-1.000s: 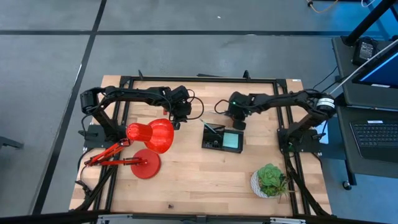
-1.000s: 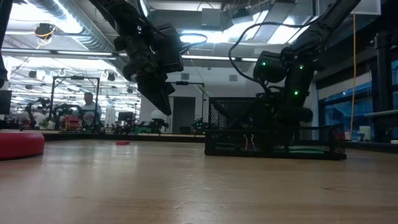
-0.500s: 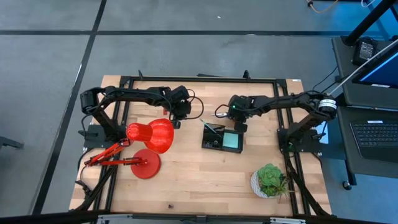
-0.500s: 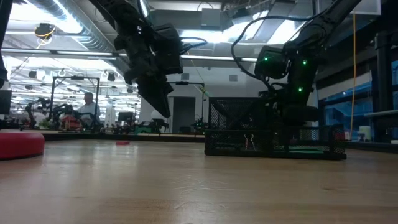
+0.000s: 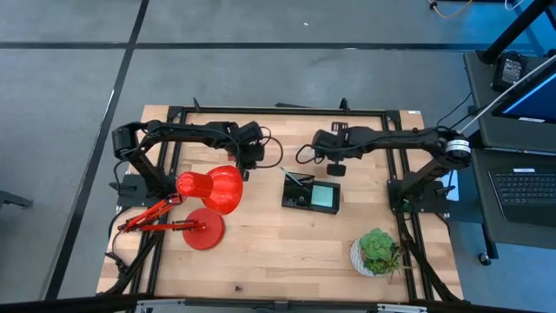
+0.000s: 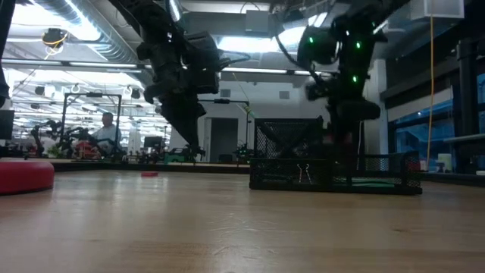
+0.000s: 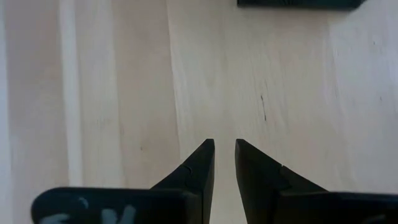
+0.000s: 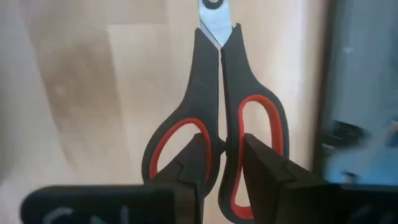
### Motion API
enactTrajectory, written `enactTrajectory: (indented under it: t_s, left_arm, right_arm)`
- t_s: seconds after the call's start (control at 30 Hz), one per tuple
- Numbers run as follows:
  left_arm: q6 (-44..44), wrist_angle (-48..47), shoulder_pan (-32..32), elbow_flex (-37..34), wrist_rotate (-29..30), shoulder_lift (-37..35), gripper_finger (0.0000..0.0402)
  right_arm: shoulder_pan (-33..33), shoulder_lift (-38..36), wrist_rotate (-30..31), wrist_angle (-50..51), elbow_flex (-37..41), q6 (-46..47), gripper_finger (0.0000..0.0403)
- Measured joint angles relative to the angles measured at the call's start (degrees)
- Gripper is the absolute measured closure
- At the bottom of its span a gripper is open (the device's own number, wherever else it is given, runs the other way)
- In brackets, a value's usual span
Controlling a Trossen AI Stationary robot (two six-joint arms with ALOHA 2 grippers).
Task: Pick and place office supplies into organizer
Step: Put the black scissors into the black desk organizer
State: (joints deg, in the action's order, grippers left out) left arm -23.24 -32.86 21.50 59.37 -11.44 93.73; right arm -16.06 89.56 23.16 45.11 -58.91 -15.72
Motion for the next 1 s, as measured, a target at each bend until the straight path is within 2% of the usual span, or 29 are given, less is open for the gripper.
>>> enactTrajectory:
  t_s: [0.33,0.5,0.67,0.87,1.0]
  left_arm:
    - [0.1,-3.6,0.0,0.0,0.0,0.0,0.0343]
    - [0.1,-4.0,0.0,0.0,0.0,0.0,0.0343]
    - [0.1,-4.3,0.0,0.0,0.0,0.0,0.0343]
    - [0.1,-4.3,0.0,0.0,0.0,0.0,0.0343]
    - [0.1,-4.3,0.0,0.0,0.0,0.0,0.0343]
  right_arm:
    - [8.9,-0.1,14.6,20.3,-14.8,0.2,0.0321]
    - [15.2,-0.1,19.1,29.2,-19.1,0.4,0.0321]
    - [22.1,-0.1,21.4,31.4,-19.4,0.0,0.0321]
    - [29.5,0.3,29.6,32.0,-19.4,-1.1,0.0320]
    - [32.7,0.4,30.4,32.0,-19.4,-2.6,0.0320]
